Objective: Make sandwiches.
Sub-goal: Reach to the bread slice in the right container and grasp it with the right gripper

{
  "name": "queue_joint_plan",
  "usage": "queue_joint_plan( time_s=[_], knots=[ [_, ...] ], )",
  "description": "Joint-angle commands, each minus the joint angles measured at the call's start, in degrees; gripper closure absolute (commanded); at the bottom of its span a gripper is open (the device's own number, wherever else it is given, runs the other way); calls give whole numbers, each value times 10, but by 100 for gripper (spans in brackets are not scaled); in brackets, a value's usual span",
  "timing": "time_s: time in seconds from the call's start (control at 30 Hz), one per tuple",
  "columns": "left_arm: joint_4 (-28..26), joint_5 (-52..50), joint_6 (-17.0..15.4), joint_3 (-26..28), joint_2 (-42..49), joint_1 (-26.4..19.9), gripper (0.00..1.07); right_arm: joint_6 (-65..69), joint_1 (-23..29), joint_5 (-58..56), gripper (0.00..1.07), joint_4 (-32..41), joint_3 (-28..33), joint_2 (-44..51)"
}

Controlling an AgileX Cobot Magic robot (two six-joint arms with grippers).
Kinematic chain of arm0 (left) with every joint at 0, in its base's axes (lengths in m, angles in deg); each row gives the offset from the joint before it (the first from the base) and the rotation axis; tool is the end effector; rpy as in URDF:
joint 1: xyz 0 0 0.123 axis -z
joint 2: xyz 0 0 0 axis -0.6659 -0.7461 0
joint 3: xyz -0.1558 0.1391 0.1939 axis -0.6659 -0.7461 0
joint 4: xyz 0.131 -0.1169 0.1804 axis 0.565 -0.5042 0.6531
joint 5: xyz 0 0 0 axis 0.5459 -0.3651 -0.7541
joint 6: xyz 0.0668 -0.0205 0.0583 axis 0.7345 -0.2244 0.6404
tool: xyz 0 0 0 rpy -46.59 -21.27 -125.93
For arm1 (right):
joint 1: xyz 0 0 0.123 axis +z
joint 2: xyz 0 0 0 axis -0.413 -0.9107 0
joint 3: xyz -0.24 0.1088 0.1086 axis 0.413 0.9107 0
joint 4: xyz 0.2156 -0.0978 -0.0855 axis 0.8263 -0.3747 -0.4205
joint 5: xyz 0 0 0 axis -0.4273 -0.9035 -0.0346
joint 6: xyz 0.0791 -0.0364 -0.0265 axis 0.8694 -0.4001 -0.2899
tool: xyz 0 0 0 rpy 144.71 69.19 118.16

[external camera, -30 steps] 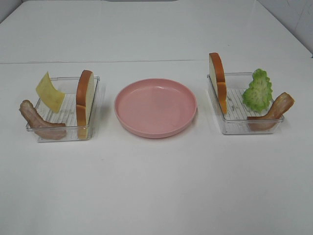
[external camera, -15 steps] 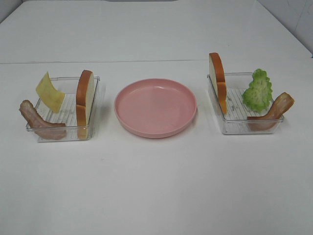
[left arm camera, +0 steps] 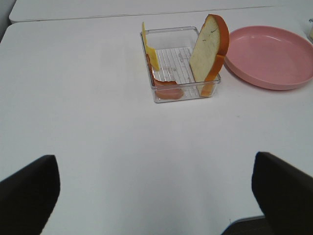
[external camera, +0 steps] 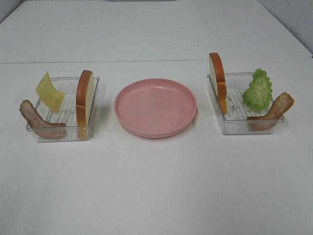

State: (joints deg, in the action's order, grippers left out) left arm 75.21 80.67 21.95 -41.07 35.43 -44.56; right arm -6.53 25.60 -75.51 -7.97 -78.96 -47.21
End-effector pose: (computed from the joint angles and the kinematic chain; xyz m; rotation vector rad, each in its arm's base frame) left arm -0.0089 -0.0137 0.2821 0.0454 2.0269 -0.1166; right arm 0.1917 -0.0045 0.3631 0.0403 2.6229 -0.1057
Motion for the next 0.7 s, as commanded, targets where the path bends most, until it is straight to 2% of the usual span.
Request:
queue_joint_plan(
  time_s=[0.03, 0.07, 0.1, 0.17, 0.23, 0.27, 0.3, 0.33, 0.5, 0.57, 0.7],
  knots=[
    [0, -2, -3, -2, 8, 2, 4, -6, 2, -23, 9, 13, -64, -74],
    [0, -2, -3, -2, 8, 2, 4, -7, 2, -30, 9, 19, -94, -100],
    [0, -2, -3, -2, 8, 2, 4, -7, 2, -30, 9, 19, -94, -100],
    [0, -2, -3, -2, 8, 2, 4, -38, 2, -49, 9, 47, -196, -209],
    [0, -2, -3, -2, 8, 2, 4, -38, 2, -54, 9, 53, -215, -227],
    [0, -2, -3, -2, 8, 2, 4, -38, 2, -68, 9, 63, -258, -264],
    [0, -2, -3, -2, 8, 2, 4, -38, 2, -68, 9, 63, -258, -264],
    [0, -2, -3, -2, 8, 2, 4, -38, 2, -76, 9, 73, -293, -299],
    [0, -2, -3, -2, 8, 2, 4, -38, 11, -72, 9, 98, -341, -350],
    [0, -2, -3, -2, 8, 2, 4, -33, 37, -70, 9, 96, -373, -384],
    [0, -2, -3, -2, 8, 2, 4, -18, 67, -70, 9, 93, -399, -418]
  ],
)
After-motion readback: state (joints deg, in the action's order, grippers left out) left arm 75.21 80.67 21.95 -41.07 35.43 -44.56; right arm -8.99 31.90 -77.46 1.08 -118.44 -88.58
